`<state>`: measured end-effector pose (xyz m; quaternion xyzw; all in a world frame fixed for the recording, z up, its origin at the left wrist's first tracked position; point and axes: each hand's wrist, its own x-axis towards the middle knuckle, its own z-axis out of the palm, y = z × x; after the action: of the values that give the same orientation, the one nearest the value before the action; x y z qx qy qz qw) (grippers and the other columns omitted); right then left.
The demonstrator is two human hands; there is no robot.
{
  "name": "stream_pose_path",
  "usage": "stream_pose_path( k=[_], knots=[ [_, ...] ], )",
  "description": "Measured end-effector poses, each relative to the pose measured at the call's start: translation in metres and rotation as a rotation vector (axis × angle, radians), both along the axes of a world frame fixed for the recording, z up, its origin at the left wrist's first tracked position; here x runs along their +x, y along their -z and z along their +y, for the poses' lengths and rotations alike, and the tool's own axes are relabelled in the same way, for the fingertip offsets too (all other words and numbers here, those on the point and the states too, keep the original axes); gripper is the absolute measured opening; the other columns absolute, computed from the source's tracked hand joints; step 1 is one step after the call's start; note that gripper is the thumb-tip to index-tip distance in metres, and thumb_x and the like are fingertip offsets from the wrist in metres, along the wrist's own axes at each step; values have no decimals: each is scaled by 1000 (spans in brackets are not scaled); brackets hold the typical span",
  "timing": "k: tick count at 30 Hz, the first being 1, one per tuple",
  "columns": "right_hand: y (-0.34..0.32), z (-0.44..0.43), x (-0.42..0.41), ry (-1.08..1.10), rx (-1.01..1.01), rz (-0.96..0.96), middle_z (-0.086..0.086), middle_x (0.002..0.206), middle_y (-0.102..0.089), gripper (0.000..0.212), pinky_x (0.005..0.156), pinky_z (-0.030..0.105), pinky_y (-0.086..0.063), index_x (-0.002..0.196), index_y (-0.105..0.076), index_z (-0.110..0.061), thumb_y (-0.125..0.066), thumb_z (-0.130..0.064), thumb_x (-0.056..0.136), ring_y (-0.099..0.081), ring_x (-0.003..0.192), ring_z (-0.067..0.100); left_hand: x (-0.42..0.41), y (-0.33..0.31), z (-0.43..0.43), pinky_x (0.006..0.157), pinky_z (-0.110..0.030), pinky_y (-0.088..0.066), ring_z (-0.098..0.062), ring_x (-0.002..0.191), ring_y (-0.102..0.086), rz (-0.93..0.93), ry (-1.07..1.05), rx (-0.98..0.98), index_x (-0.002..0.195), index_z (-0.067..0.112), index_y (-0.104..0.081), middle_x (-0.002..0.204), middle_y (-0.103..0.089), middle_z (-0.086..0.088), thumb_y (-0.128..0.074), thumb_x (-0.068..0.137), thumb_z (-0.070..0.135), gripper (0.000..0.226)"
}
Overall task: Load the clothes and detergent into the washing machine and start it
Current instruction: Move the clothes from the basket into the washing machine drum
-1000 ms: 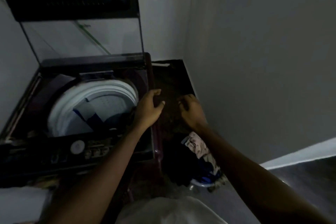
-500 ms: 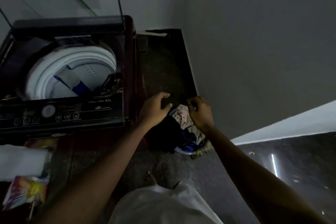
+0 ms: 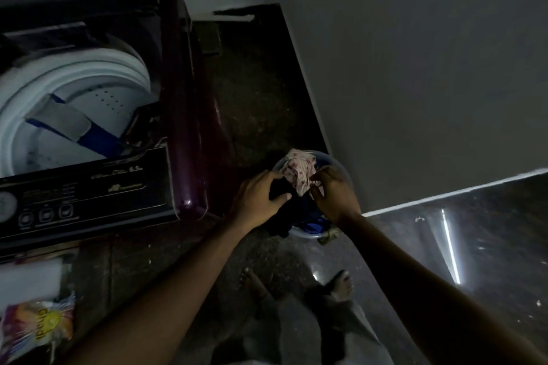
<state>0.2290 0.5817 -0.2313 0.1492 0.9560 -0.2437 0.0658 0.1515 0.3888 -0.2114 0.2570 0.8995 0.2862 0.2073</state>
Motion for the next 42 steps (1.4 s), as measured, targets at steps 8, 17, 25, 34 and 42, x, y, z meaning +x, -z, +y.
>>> stream_pose_path(
  k=[8, 17, 25, 34, 42],
  knots=[
    [126, 19, -3, -87, -1, -304, 6, 128, -52, 33, 84, 37, -47, 119, -61, -19, -53, -33, 91, -55, 111, 32, 9, 151, 12, 99, -29, -41, -20, 126, -54, -114, -19, -158, 136, 16, -54, 138, -57, -1, -78, 80, 38, 65],
    [211, 11, -3, -280, 109, -370, 17, 128, -50, 44, 88, 38, -35, 128, -51, -7, -47, -37, 96, -48, 113, 38, 7, 251, 30, 107, -34, -35, -22, 135, -44, -106, 17, -282, 146, 17, -41, 148, -46, -2, -63, 94, 33, 59],
    [123, 21, 1, -242, 26, -226, 7, 134, -48, 47, 96, 48, -38, 132, -51, -17, -50, -17, 85, -40, 124, 34, 17, 178, 45, 105, -36, -40, -25, 135, -44, -185, -22, -237, 150, 18, -34, 149, -45, -5, -71, 88, 29, 72],
    [-3, 50, 16, -79, -171, 46, -1, 105, -66, 32, 81, 44, -52, 104, -65, -24, -42, -21, 81, -61, 99, 23, 17, 29, 67, 98, -35, -42, -23, 129, -47, -130, 2, -123, 151, 26, -33, 140, -49, -4, -76, 82, 36, 82],
    [-124, 46, 18, 7, -413, 326, 3, 103, -64, 30, 81, 4, -39, 108, -67, -4, -56, 10, 85, -56, 96, 4, 18, -59, 82, 102, -46, -40, -30, 128, -42, -101, -86, -15, 142, 25, -45, 135, -42, -6, -73, 82, 48, 70]
  ],
)
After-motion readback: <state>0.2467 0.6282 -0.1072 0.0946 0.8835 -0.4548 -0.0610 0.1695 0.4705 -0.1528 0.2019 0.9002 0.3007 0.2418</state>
